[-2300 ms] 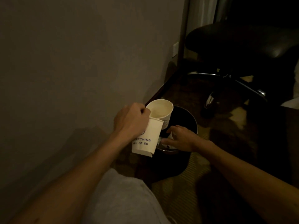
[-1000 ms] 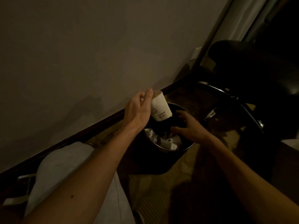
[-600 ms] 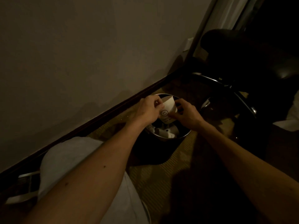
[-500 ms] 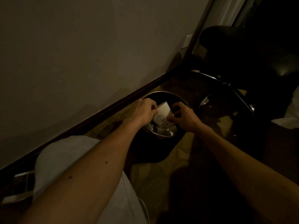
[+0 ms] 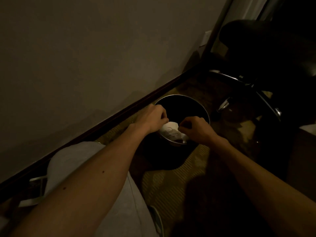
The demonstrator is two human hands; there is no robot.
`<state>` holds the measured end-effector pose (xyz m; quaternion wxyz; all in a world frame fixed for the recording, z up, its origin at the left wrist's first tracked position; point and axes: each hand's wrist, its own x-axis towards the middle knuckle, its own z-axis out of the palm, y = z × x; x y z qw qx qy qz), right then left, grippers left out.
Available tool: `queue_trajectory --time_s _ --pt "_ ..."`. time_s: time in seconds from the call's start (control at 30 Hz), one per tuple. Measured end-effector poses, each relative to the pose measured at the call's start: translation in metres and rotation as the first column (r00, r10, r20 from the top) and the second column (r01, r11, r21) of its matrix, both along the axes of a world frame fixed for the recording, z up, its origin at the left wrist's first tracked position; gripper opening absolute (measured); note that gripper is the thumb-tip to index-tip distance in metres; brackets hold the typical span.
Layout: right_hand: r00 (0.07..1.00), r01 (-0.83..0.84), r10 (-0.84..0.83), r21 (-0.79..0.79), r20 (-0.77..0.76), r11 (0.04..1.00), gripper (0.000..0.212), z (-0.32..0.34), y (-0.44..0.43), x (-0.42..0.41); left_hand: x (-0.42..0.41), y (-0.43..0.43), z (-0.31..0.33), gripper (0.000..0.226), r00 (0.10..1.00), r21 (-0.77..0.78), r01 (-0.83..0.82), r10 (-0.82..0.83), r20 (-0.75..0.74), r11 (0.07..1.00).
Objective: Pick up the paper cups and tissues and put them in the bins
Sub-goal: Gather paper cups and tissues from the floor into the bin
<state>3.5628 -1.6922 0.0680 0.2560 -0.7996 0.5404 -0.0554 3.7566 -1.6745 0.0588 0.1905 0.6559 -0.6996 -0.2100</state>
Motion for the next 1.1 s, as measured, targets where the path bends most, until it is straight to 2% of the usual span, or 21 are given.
queue_trajectory --time_s 0.13,0.23,0.33,0.37,0.43,0.53,0.67,0.77,0.83,0.97,1.07,1.1 --pt "0.979 -0.029 0.052 -0.119 0.196 0.992 0.011 0.028 0.017 0.03 0.019 0.014 0.036 0.018 0.999 -0.094 -0.018 0.014 -0.05 0.995" --pt "0.942 -0.128 0.175 -0.176 0.287 0.976 0.001 0.055 0.036 0.07 0.061 0.035 0.083 0.02 0.993 -0.138 -0.005 0.021 0.12 0.99" --pt "0.888 -0.262 0.307 -0.171 0.344 0.95 0.002 0.083 0.06 0.121 0.114 0.072 0.13 0.018 0.959 -0.119 0.018 0.016 0.284 0.993" --pt "0.878 -0.326 0.362 -0.163 0.312 0.931 0.007 0.091 0.07 0.139 0.13 0.089 0.142 0.018 0.943 -0.087 0.008 0.022 0.333 0.996" --pt "0.843 -0.499 0.515 -0.134 0.156 0.856 0.017 0.104 0.088 0.177 0.16 0.124 0.159 0.018 0.907 -0.003 -0.045 0.042 0.419 0.999" --pt "0.691 -0.72 0.718 0.008 -0.082 0.694 0.029 0.107 0.126 0.242 0.201 0.181 0.165 0.019 0.887 0.105 -0.172 0.107 0.45 0.98" --pt "0.501 -0.848 0.83 0.053 -0.246 0.528 0.036 0.073 0.177 0.318 0.249 0.246 0.119 0.014 0.886 0.185 -0.295 0.197 0.419 0.937" --pt "0.41 -0.875 0.865 0.145 -0.288 0.463 0.033 0.025 0.193 0.362 0.28 0.272 0.058 0.012 0.892 0.234 -0.38 0.288 0.349 0.895" --pt "0.409 -0.851 0.862 0.215 -0.301 0.479 0.025 -0.013 0.194 0.38 0.295 0.282 0.014 0.015 0.895 0.313 -0.425 0.341 0.289 0.849" --pt "0.527 -0.729 0.8 0.33 -0.286 0.599 0.028 -0.088 0.187 0.394 0.314 0.291 -0.06 0.015 0.882 0.538 -0.47 0.342 0.324 0.699" --pt "0.589 -0.679 0.783 0.404 -0.197 0.613 0.016 -0.13 0.187 0.394 0.324 0.291 -0.103 0.026 0.865 0.569 -0.491 0.445 0.231 0.66" --pt "0.618 -0.667 0.772 0.419 -0.15 0.616 0.018 -0.14 0.189 0.392 0.324 0.291 -0.116 0.029 0.846 0.572 -0.507 0.499 0.186 0.645"
